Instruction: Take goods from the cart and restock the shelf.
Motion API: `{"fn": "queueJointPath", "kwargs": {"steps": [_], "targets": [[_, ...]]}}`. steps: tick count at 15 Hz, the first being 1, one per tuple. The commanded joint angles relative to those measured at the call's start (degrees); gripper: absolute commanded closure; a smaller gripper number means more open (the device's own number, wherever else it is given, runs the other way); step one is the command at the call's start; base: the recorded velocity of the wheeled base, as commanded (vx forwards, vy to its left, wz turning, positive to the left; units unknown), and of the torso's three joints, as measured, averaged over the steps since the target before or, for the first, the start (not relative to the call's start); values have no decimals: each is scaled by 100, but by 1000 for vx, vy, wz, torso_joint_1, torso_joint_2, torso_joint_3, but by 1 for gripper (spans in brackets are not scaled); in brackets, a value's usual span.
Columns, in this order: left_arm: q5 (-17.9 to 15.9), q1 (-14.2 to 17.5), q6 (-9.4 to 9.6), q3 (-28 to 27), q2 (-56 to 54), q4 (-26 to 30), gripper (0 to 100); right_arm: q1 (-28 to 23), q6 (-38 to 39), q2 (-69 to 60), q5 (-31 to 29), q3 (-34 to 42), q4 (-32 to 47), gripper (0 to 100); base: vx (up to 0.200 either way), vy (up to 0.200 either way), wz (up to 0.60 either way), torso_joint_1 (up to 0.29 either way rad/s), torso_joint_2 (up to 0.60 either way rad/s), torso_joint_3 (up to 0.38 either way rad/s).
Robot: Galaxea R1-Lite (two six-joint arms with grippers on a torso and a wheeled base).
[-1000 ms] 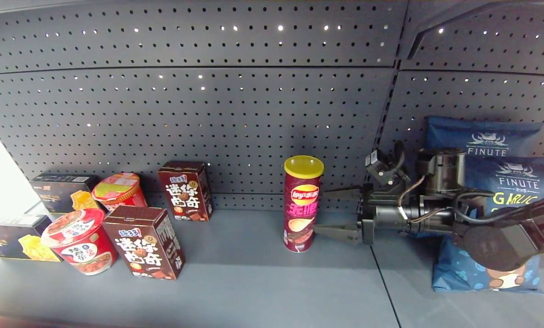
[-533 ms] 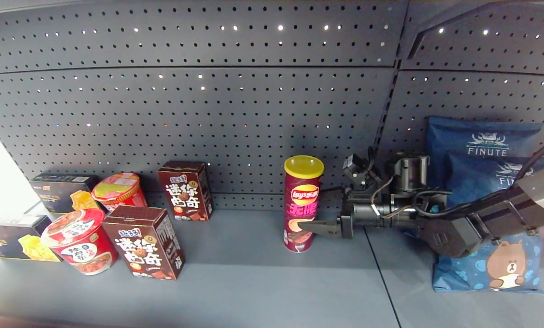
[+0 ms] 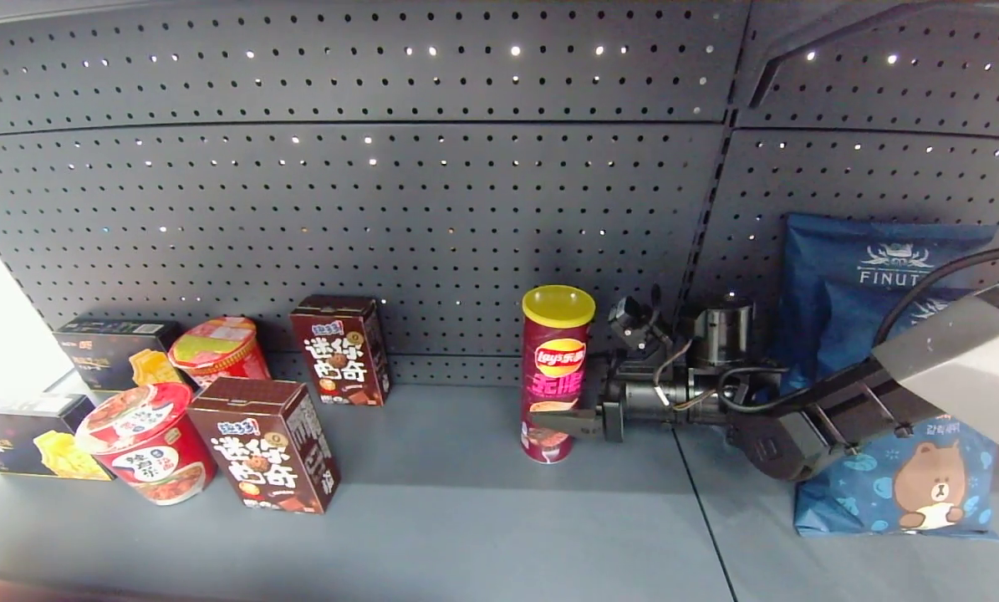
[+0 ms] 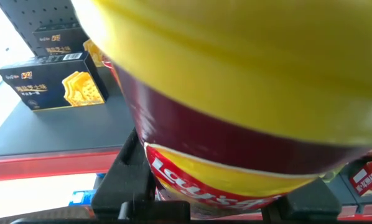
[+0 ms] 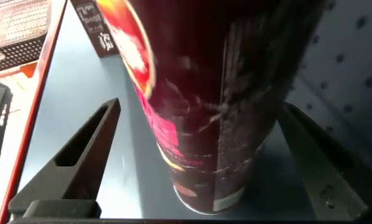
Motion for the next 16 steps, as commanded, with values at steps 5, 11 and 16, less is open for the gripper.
{"fn": "queueJointPath", "kwargs": {"steps": [5, 11, 16], "targets": [[7, -1, -1, 23, 0, 10, 100, 104, 308, 442, 2, -294, -290, 0, 0, 0, 0, 0, 0, 0], [7, -1, -1, 32, 0, 10, 100, 104, 308, 671, 2, -399, -299, 0, 0, 0, 0, 0, 0, 0], [7, 8, -1, 84, -9, 10, 100, 113, 361, 627, -59, -337, -395, 100, 0, 0, 0, 0, 0, 0]]}}
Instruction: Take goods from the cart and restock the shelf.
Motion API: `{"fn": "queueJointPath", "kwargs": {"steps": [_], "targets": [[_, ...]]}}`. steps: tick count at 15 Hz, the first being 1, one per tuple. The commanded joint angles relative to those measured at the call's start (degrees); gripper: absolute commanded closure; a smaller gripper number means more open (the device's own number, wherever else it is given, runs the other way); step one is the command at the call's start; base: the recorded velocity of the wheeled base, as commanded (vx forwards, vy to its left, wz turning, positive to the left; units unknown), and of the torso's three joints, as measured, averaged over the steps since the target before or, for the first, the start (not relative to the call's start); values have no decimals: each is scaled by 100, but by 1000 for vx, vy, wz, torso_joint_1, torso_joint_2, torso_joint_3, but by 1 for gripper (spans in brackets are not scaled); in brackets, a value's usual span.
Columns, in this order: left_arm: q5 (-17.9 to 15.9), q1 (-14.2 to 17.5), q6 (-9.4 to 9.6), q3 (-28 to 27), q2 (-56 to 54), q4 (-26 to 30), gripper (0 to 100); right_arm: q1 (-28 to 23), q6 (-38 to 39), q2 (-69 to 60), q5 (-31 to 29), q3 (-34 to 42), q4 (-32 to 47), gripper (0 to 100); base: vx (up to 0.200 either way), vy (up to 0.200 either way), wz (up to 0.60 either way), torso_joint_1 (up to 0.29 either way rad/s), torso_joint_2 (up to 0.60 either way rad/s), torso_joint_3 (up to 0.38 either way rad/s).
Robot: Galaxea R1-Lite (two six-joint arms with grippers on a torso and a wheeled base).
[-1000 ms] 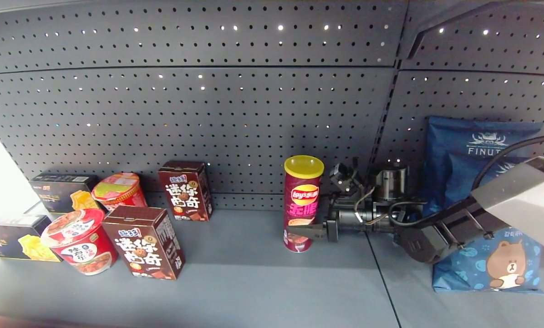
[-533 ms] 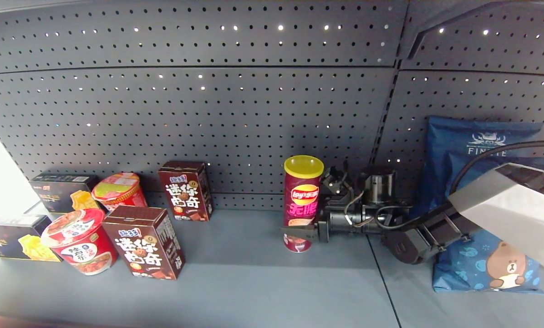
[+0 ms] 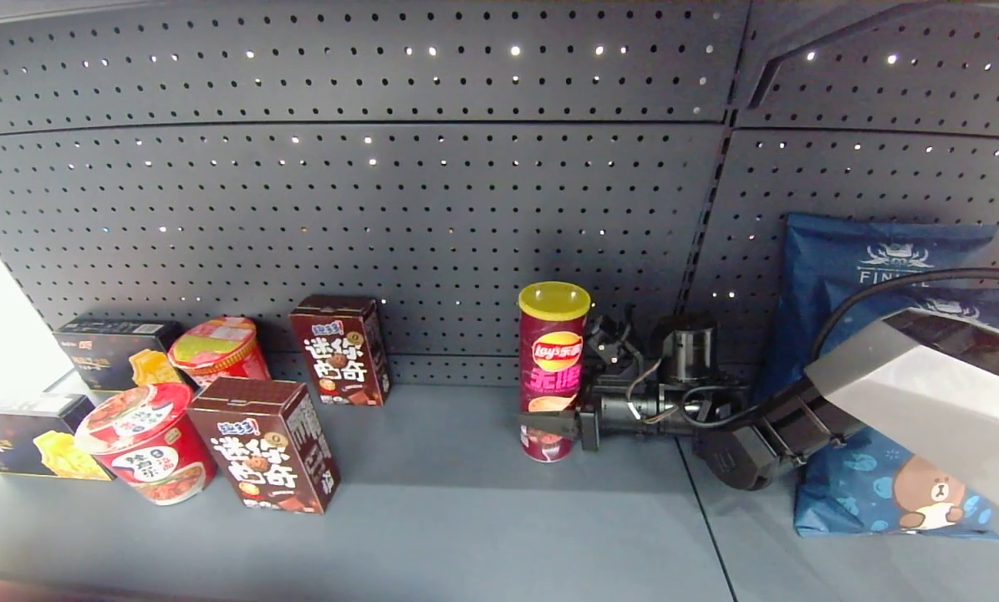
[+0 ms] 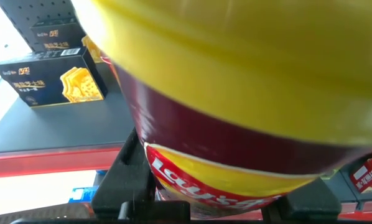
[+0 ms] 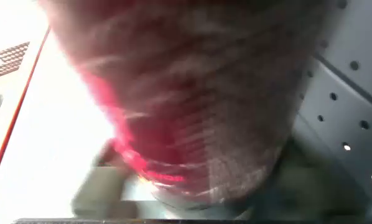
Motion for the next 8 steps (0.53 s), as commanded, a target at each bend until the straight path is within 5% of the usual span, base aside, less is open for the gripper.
{"fn": "queueJointPath", "kwargs": {"steps": [1, 8], "targets": [[2, 5, -1, 24, -3, -1, 100, 21, -4, -178, -11, 74, 13, 100, 0, 0, 0, 0, 0, 0], [29, -4, -1, 94, -266, 25, 100, 241, 5, -1760, -503, 1445, 22, 100, 0, 0, 0, 0, 0, 0]]}}
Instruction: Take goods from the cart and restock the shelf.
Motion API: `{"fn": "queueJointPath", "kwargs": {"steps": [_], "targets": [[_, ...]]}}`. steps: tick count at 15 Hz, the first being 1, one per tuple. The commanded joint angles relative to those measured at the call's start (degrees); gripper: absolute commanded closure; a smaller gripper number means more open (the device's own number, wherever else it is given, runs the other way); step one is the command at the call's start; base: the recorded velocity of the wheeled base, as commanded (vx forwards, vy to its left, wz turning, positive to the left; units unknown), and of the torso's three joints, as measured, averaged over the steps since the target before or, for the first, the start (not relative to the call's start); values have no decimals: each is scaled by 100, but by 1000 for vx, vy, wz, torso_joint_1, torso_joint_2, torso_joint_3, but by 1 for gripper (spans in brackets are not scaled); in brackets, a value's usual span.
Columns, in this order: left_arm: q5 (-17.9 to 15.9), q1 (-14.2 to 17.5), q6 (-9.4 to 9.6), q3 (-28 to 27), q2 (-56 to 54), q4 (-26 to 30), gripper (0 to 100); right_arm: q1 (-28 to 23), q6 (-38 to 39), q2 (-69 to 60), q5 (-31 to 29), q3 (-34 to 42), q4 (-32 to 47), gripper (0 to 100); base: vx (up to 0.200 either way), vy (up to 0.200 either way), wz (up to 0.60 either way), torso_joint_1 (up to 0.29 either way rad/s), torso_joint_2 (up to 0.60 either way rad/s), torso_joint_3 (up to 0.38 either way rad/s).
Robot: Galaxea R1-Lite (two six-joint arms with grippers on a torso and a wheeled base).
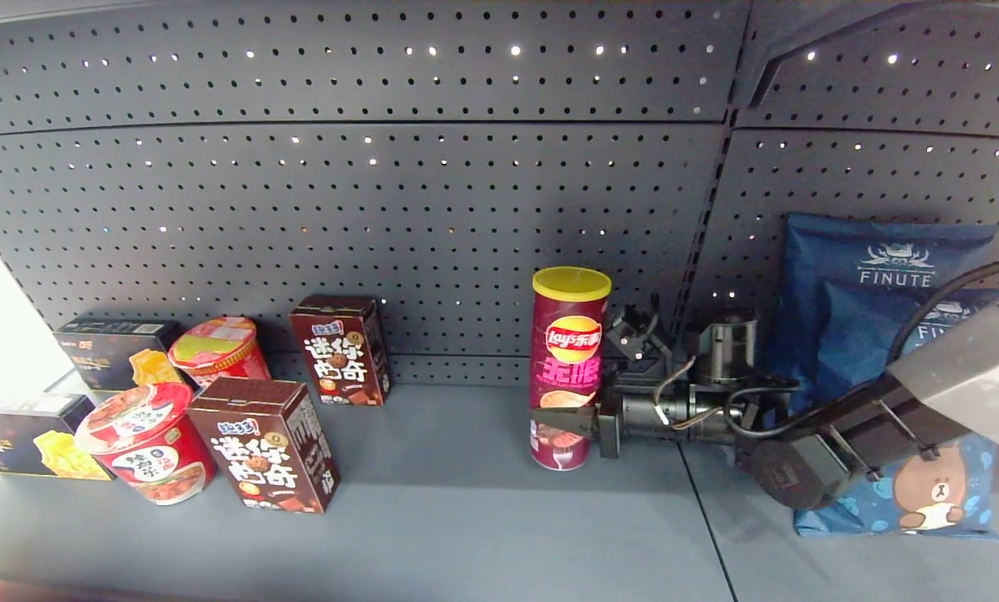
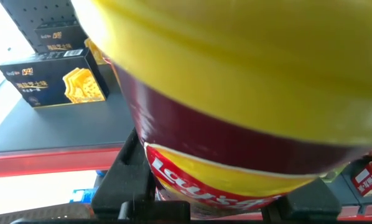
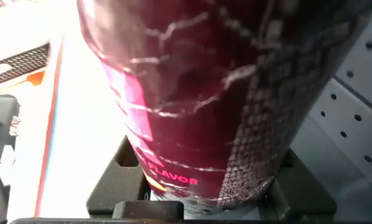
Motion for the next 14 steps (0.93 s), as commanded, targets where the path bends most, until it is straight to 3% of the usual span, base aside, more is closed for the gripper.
{"fn": "queueJointPath", "kwargs": {"steps": [1, 9, 14], "targets": [[-6, -8, -1, 92, -155, 1, 100, 111, -15, -892, -72, 635, -20, 100, 0, 0, 0, 0, 0, 0], [21, 10, 8, 127, -260, 1, 100, 322, -6, -1472, -133, 2788, -1866, 100, 0, 0, 0, 0, 0, 0], [126, 10, 25, 74, -260, 1, 100, 340, -32, -1331, -89, 3210, -2209, 100, 0, 0, 0, 0, 0, 0]]}}
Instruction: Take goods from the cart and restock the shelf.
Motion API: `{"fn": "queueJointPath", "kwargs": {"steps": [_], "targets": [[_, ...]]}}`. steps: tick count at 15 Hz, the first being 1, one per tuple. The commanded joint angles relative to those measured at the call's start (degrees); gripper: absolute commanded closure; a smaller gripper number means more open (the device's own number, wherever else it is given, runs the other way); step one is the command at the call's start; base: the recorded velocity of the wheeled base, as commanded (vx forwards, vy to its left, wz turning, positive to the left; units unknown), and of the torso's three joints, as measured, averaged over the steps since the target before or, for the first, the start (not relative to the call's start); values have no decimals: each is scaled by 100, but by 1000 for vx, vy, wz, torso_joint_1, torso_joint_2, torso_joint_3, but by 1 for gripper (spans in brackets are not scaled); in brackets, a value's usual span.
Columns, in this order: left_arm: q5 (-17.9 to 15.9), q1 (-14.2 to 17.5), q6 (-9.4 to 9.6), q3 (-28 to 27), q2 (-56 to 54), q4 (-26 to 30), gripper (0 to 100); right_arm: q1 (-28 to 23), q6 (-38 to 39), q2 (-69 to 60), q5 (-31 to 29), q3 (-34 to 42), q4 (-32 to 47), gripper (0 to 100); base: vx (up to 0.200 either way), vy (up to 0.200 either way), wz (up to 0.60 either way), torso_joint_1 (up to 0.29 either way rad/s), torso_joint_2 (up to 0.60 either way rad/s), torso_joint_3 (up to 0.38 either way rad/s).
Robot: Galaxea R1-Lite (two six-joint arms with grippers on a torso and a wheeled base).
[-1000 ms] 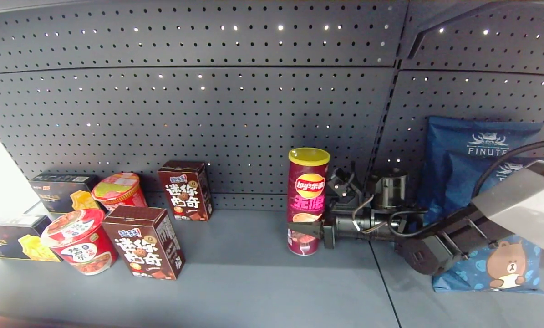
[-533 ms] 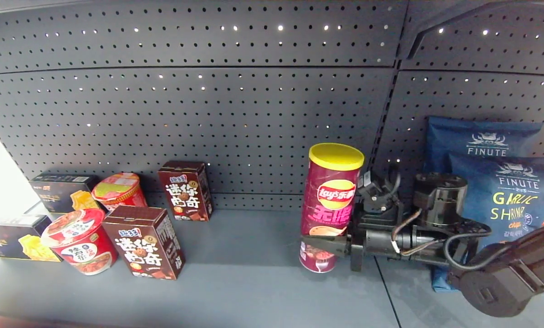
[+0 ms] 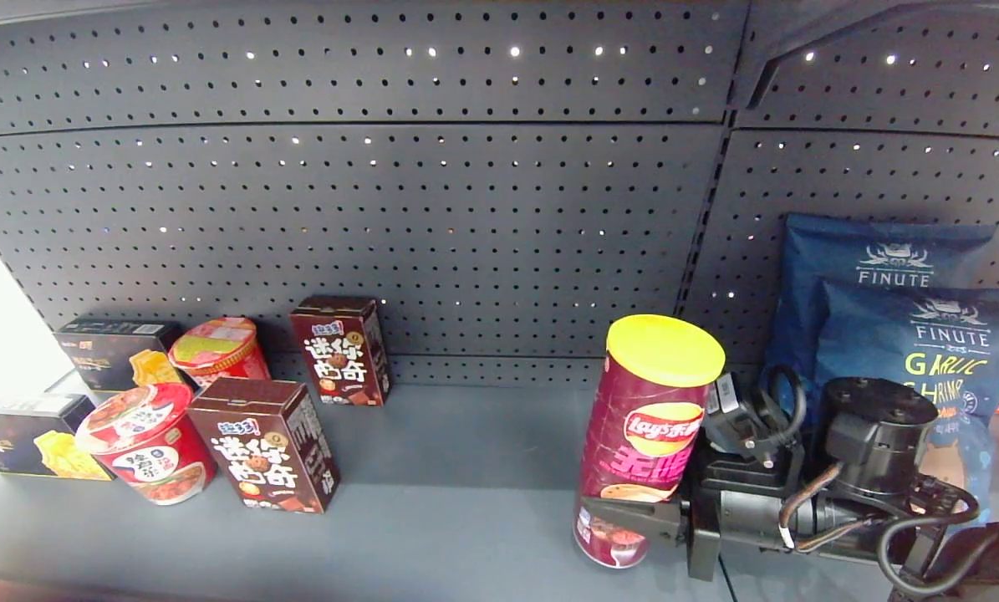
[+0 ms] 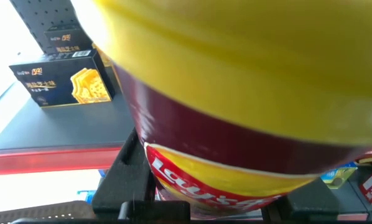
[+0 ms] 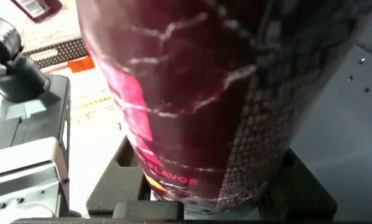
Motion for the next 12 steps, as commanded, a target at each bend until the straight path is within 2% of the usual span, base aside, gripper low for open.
{"fn": "queueJointPath", "kwargs": {"steps": [1, 9, 12], "targets": [[31, -1, 8, -9, 4, 1, 100, 6, -10, 103, 4, 59, -8, 100, 0, 0, 0, 0, 0, 0], [39, -1, 8, 9, 4, 1, 100, 15, -45, 578, 22, 6, -35, 100, 0, 0, 0, 0, 0, 0], [48, -1, 8, 44, -5, 1, 100, 23, -80, 815, 13, 41, -369, 100, 0, 0, 0, 0, 0, 0]]}}
